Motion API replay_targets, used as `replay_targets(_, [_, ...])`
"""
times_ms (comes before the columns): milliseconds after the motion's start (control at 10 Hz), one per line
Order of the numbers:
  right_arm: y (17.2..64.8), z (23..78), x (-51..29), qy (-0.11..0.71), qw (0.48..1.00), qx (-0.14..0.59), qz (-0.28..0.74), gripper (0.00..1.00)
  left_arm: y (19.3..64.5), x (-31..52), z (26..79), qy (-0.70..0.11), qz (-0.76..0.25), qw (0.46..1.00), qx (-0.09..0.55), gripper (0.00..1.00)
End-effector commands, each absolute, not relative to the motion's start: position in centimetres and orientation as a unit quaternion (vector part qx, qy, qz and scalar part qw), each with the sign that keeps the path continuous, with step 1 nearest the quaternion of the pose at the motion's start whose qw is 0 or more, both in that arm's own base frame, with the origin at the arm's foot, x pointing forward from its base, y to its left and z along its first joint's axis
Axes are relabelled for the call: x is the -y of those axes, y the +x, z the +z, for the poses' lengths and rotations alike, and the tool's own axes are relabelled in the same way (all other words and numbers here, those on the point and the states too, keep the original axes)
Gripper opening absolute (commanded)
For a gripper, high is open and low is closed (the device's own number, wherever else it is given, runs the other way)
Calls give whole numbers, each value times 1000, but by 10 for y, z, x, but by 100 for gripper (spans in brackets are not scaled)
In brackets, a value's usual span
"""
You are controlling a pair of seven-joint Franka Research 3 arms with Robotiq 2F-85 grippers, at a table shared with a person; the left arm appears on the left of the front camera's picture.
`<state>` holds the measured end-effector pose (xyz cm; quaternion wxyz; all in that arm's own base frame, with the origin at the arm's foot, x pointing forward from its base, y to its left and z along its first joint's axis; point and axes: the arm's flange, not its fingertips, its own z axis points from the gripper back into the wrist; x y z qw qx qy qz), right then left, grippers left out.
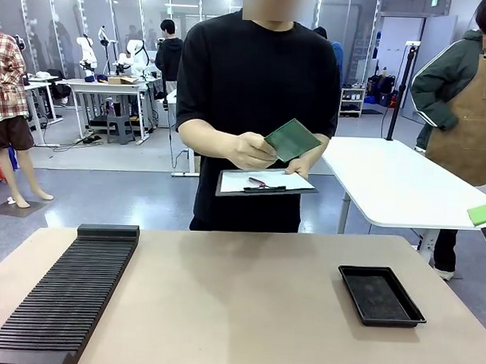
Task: Inspect the PCB.
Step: Pick up the Blank PCB that the human is holding.
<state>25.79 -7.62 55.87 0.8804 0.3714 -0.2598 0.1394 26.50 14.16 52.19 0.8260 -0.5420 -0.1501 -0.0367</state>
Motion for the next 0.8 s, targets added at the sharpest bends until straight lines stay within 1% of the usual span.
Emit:
replay_targets(0, [258,560,76,375,879,260,141,100,267,-142,523,-542,-38,826,149,100])
replay_targets(700, [258,559,76,371,880,260,139,100,267,-142,523,-542,-38,826,149,100])
